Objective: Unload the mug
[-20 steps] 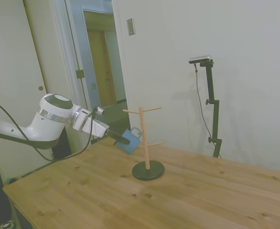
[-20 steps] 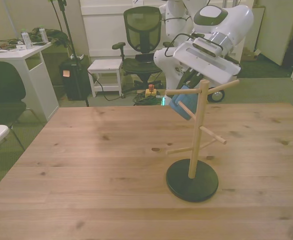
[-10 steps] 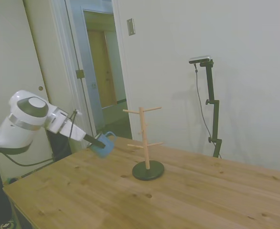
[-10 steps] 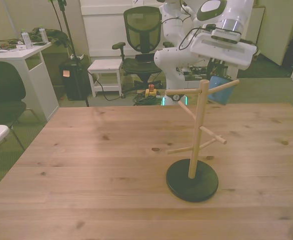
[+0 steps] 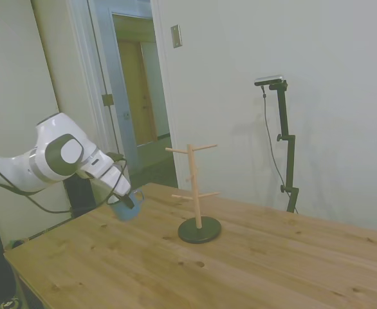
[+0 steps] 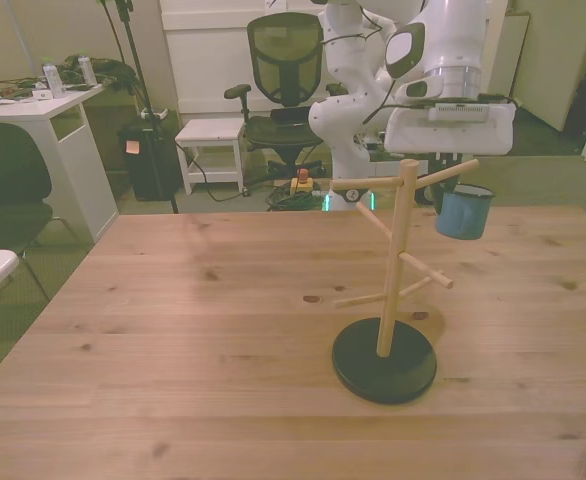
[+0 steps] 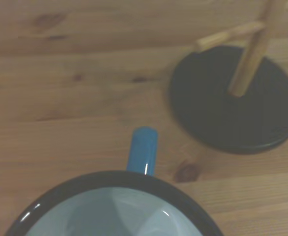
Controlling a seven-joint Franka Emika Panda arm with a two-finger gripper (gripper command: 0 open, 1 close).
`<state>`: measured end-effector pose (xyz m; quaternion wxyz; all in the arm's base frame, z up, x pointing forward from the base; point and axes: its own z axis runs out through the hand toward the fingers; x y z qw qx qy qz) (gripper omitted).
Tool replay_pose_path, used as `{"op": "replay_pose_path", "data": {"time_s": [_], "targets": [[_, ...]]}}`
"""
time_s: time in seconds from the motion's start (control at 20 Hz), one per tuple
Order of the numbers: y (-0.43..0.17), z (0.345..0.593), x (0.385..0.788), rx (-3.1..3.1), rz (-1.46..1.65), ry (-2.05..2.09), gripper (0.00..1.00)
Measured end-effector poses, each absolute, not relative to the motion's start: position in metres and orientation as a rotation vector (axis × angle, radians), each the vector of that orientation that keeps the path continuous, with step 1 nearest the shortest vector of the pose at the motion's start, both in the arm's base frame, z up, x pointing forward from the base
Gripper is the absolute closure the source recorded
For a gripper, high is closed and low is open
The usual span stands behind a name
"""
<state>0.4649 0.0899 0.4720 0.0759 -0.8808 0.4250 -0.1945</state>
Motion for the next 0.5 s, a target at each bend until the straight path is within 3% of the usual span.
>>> {"op": "replay_pose_path", "data": {"time_s": [0.35, 0.5], "targets": [[0.081, 0.44, 0.491, -2.796, -0.19, 1.032, 1.0], [0.079, 0.426, 0.505, -2.879, -0.231, 1.059, 1.0]]}}
